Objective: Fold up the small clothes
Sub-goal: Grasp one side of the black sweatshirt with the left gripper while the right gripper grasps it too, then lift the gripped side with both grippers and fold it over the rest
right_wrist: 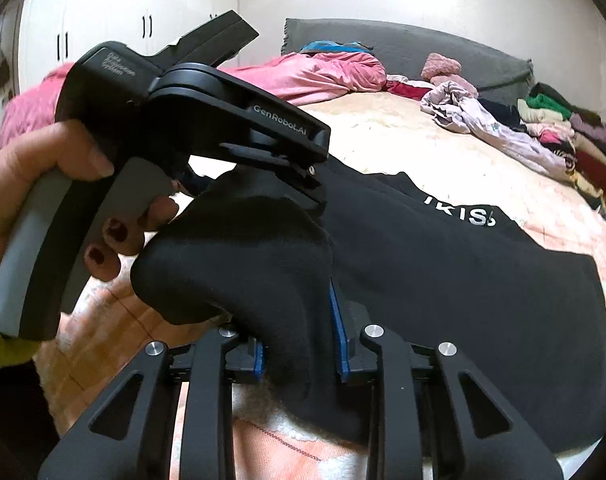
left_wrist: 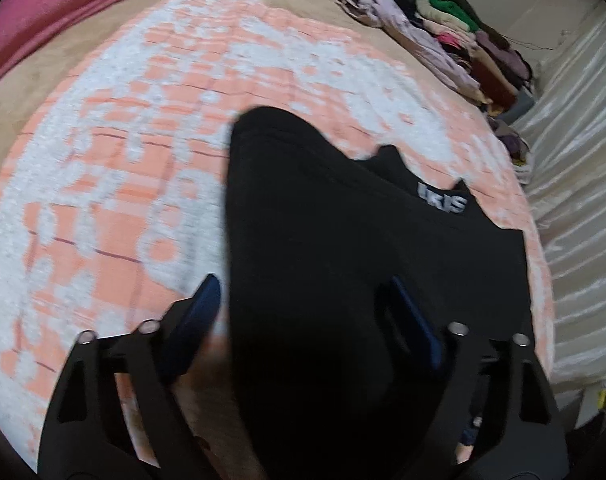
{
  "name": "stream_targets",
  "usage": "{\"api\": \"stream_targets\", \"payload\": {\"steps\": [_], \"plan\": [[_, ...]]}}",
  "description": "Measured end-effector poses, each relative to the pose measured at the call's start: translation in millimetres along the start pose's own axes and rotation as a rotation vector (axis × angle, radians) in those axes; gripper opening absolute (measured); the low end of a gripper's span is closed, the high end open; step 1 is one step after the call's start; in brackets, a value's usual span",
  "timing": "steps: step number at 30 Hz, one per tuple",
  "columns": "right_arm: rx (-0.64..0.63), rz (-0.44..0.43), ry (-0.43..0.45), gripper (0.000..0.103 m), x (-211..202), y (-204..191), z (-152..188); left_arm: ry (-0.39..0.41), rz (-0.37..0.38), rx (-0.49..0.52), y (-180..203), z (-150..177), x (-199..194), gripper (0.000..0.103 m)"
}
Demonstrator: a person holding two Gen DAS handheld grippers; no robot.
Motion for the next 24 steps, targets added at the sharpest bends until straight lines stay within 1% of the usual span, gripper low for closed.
{"api": "stream_targets", "payload": {"steps": [1,2,4,5,9,14,19,24], "plan": [[0.007,-0.003,0.003,0.023,-1,1,0,-0.003,0.000,0.007,3,0,0,0.061],[0.014,-0.006,0.007,0.023,-2,1,-1,-0.002,-0.006,0.020,8,2,0,0.057],[0.022,-0.010,0.012,0.022,-5,2,-1,0.020,-0.028,0.045,16,2,-3,0.036],[0.031,-0.013,0.017,0.022,-8,3,0,0.031,-0.038,0.056,20,2,-5,0.033],[0.068,-0.027,0.043,0.021,-16,10,-1,0.056,-0.049,0.073,31,1,-15,0.028],[0.088,-0.033,0.075,0.020,-30,16,-2,0.086,-0.057,0.101,48,-1,-29,0.026],[0.126,-0.030,0.118,0.019,-47,31,-5,0.118,-0.063,0.145,78,-3,-42,0.024],[0.184,-0.022,0.159,0.018,-68,54,-3,0.135,-0.048,0.186,113,-2,-49,0.024]]}}
Point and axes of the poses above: each gripper's, at about its wrist camera, not at the fingertips, and x roughly the way its jaws point, y to its right, z to its underside, the point moved 6 cm from there along x, roughly the way its jaws point, and after that the axes turned 2 degrees about z, right-handed, at the moved point
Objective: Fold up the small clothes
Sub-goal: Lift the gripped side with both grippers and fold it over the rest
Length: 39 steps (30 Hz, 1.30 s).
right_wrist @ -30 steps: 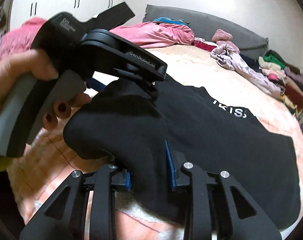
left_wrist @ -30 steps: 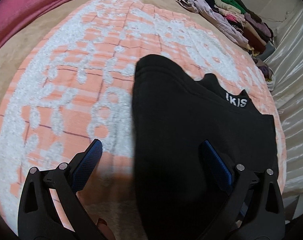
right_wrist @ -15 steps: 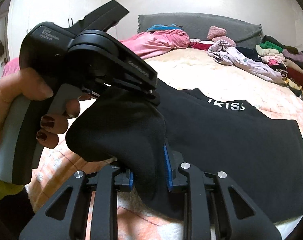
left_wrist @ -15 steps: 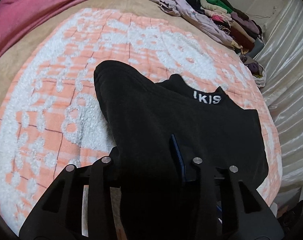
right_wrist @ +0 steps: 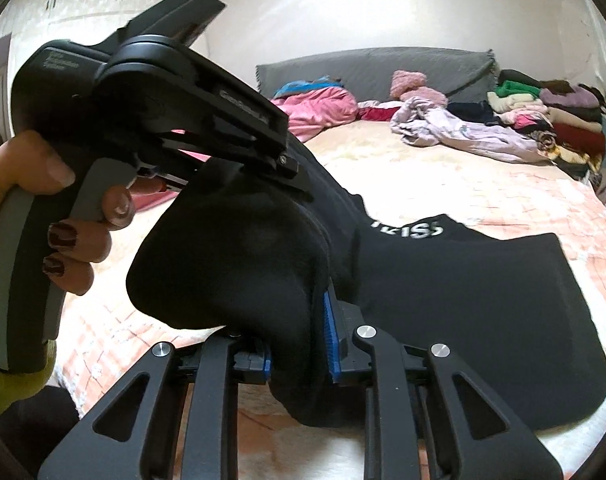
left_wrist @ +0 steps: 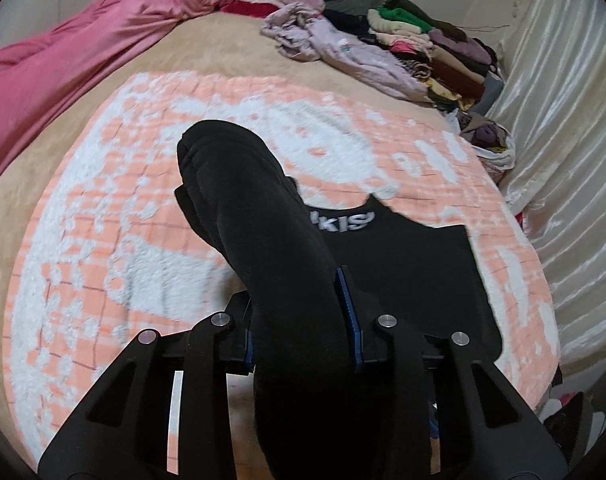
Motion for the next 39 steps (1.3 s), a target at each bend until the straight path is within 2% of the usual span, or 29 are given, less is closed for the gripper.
{"api": "stream_targets", "payload": {"steps": [13,29,32,34,37,39], "plan": [[0.158,0.020,0.050,0.016,-44,66,11,-0.004,0.026,0.136,103,0,16,0.024],[0.385,-0.014,0.007,0.016,-59,118,46,-0.107,-0.049,0.250,170,9,85,0.026],[0.430,-0.020,-0.008,0.016,-60,123,56,-0.121,-0.016,0.270,182,15,92,0.034],[0.457,-0.022,-0.013,0.016,-63,127,63,-0.109,0.026,0.273,188,17,88,0.061],[0.505,-0.031,-0.020,0.017,-65,134,71,-0.059,0.141,0.198,185,9,67,0.063],[0.544,-0.035,-0.019,0.018,-68,138,80,-0.017,0.174,0.165,178,3,51,0.062]]}}
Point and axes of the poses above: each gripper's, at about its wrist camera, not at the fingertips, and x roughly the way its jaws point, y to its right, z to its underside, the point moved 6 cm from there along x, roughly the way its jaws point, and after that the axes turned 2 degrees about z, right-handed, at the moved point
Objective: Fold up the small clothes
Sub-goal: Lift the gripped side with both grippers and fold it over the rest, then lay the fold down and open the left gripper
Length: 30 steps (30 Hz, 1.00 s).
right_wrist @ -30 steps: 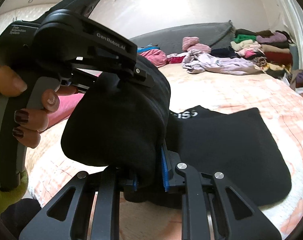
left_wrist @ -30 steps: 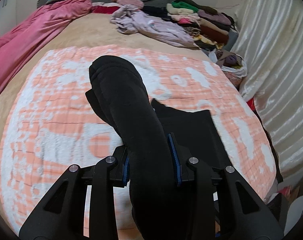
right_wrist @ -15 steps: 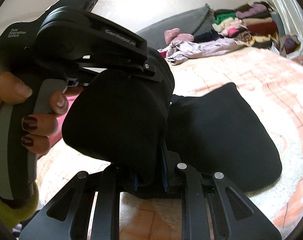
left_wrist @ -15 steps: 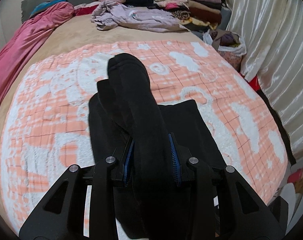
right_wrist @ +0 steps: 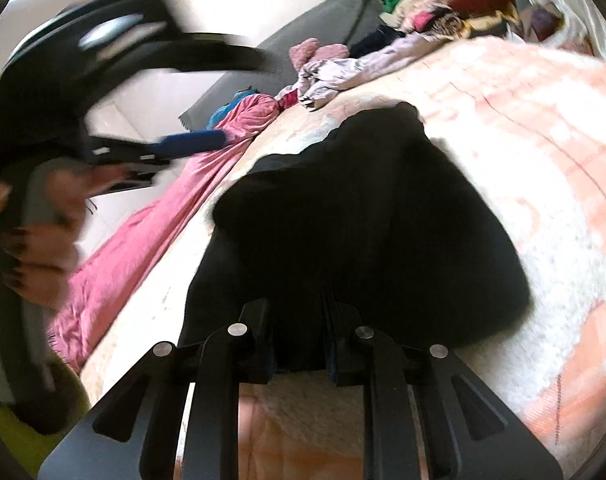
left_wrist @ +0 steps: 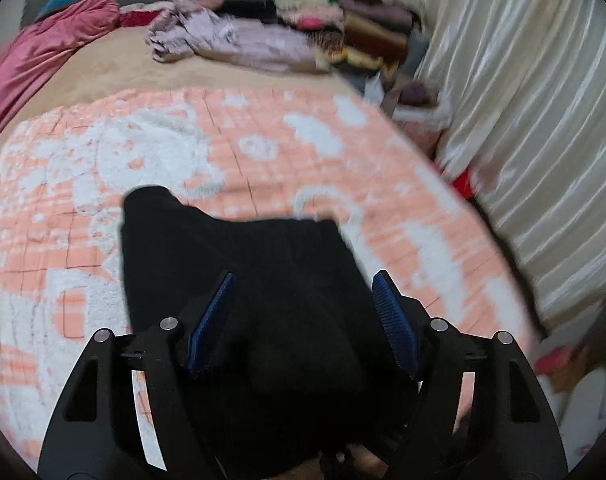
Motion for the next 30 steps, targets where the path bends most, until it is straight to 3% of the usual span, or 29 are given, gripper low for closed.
{"api": "stream_targets", "payload": {"steps": [4,8,15,20,25,30], "plan": [[0.051,0.006,0.017,0.020,-14,17,7,0.089,-0.121,0.004,-32,3,-35,0.062],[0.081,0.022,0.017,0.023,-28,27,8,0.057,-0.200,0.013,-58,26,-34,0.062],[0.054,0.095,0.017,0.032,-52,29,-7,-0.056,-0.235,0.073,-64,75,5,0.062],[-0.042,0.178,0.119,0.036,-79,18,-42,-0.030,-0.259,0.124,-63,87,9,0.062],[-0.145,0.181,0.031,0.041,-41,9,-96,-0.034,-0.232,0.094,-68,87,6,0.062],[-0.124,0.233,-0.133,0.042,36,24,-130,-0.034,-0.225,0.094,-68,88,5,0.062]]}}
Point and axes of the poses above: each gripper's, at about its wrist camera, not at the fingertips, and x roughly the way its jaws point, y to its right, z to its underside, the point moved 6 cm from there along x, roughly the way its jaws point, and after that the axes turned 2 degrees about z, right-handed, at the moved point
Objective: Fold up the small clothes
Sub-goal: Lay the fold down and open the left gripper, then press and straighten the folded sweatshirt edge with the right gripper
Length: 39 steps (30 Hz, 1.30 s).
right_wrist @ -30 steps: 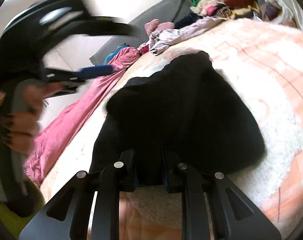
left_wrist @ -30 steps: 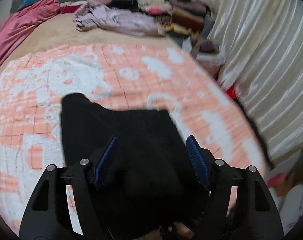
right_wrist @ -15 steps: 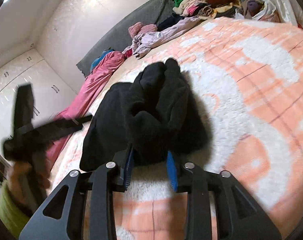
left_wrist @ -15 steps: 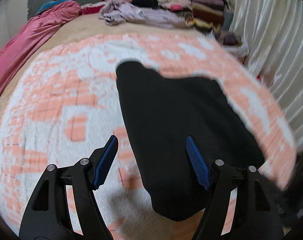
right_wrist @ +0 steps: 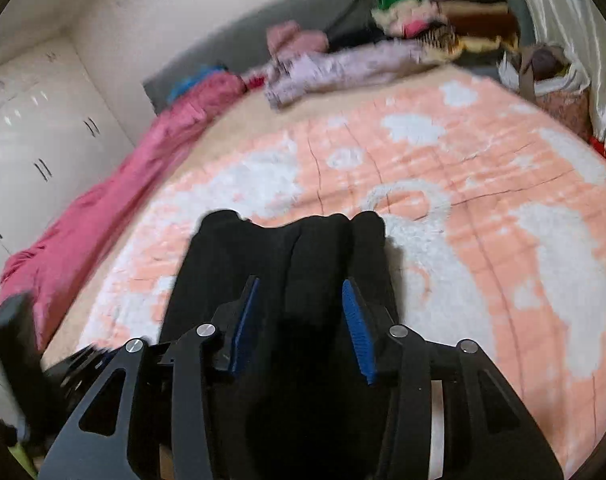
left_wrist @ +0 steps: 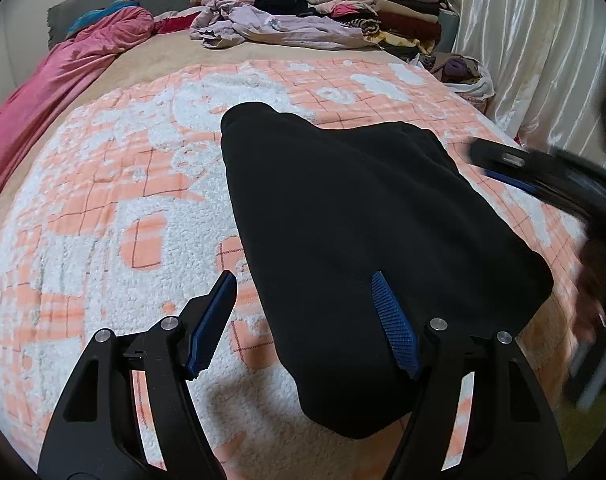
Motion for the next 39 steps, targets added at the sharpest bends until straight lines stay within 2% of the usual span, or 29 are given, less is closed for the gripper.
{"api": "stream_targets", "payload": {"steps": [3,5,7,11,13,17,20,22,25,26,29,30,32,34,36,37,39], "plan": [[-0.002,0.035,-0.060,0.042,30,0,-8,0.000,0.001,0.010,1,0,-4,0.062],[0.003,0.069,-0.093,0.046,43,1,-8,0.001,0.001,0.017,2,0,-6,0.062],[-0.006,0.059,-0.104,0.044,49,-2,-8,0.002,0.004,0.019,2,0,-7,0.062],[-0.071,0.063,-0.104,0.015,56,-12,-8,0.002,0.010,0.010,2,0,-7,0.062],[-0.104,0.070,-0.077,0.011,53,-18,-9,0.001,0.014,0.005,2,0,-8,0.062],[-0.228,0.094,0.039,0.009,24,-36,-20,-0.002,0.017,0.001,1,0,-9,0.062],[-0.258,0.123,0.090,0.009,2,-34,-29,-0.005,0.039,-0.019,1,-1,-9,0.062],[-0.258,0.170,0.078,0.009,0,-23,-28,-0.008,0.062,-0.030,3,-2,-9,0.063],[-0.229,0.216,-0.012,0.009,23,1,-14,-0.015,0.061,-0.014,9,-2,-6,0.064],[-0.209,0.228,-0.058,0.011,37,12,-5,-0.019,0.061,-0.013,10,-1,-5,0.064],[-0.195,0.219,-0.067,0.016,50,21,4,-0.025,0.066,-0.013,11,0,-2,0.064],[-0.185,0.214,-0.057,0.021,49,22,4,-0.025,0.065,-0.011,12,0,-2,0.064],[-0.145,0.230,-0.039,0.048,43,28,-1,-0.025,0.061,-0.008,11,0,-2,0.064],[-0.112,0.233,-0.024,0.056,40,33,-6,-0.026,0.061,-0.014,9,0,-2,0.065],[-0.091,0.208,-0.044,0.056,45,35,-7,-0.026,0.065,-0.021,7,1,-1,0.066],[-0.091,0.195,-0.057,0.054,47,36,-6,-0.026,0.067,-0.028,7,1,-1,0.066],[-0.122,0.132,-0.080,0.022,54,28,-5,-0.024,0.069,-0.030,6,2,0,0.066]]}}
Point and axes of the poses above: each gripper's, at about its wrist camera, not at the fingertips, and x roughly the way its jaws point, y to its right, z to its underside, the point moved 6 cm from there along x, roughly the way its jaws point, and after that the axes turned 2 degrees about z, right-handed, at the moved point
